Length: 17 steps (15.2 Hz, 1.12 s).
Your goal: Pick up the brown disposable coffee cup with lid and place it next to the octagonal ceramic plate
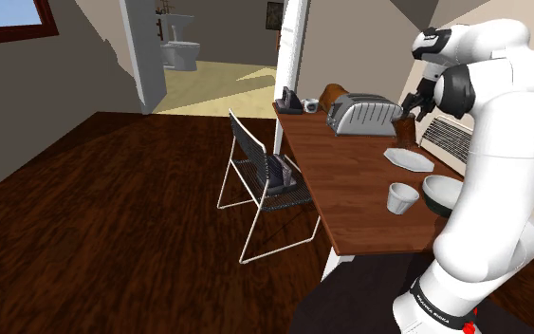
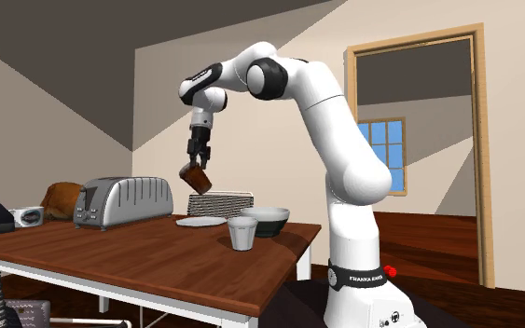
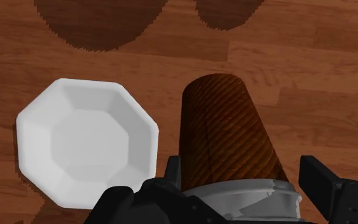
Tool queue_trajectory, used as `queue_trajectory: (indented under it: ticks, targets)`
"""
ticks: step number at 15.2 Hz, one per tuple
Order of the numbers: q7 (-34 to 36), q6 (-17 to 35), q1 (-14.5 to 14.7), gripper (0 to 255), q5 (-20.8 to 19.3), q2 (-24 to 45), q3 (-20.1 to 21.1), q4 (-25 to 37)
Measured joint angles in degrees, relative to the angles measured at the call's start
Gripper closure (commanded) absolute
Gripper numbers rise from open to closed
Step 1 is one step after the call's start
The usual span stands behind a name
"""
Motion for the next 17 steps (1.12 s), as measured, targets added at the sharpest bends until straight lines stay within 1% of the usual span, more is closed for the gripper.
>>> queue_trajectory:
  ticks: [6, 17]
  targets:
    - [-0.74, 4.89, 1.11, 255, -0.06, -0.39, 0.07, -5.37]
    - [-2.61, 12.48, 1.49, 255, 1.59, 1.24, 0.9, -12.08]
